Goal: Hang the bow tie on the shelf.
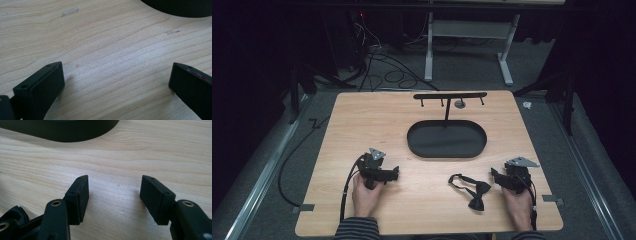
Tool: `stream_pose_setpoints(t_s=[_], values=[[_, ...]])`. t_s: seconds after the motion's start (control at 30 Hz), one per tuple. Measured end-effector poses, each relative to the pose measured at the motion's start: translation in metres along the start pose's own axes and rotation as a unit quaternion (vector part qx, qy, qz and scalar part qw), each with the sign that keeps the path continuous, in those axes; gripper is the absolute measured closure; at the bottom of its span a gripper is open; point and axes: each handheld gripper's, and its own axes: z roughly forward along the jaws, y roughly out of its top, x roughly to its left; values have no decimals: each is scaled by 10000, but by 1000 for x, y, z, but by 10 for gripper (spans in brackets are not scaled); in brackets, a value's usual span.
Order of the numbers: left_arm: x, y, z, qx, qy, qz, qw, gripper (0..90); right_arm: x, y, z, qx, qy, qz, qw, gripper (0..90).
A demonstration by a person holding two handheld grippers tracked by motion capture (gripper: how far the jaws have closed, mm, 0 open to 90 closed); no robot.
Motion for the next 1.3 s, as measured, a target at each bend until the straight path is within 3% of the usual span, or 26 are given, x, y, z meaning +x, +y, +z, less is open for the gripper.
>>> stream_pose_setpoints(t_s=[0.2,0.63,0.87,1.3], values=[[0,0,0,-1,0,-2,10000,5,-2,0,0,-38,44,80,10000,446],[0,0,0,9,-10,9,10000,5,-2,1,-19,-299,453,145,9984,531],[0,0,0,2,-3,6,10000,5,5,3,-30,-525,641,4,9966,553],[0,0,0,2,-4,6,10000,5,19,10,-36,-631,1017,-75,9928,562]])
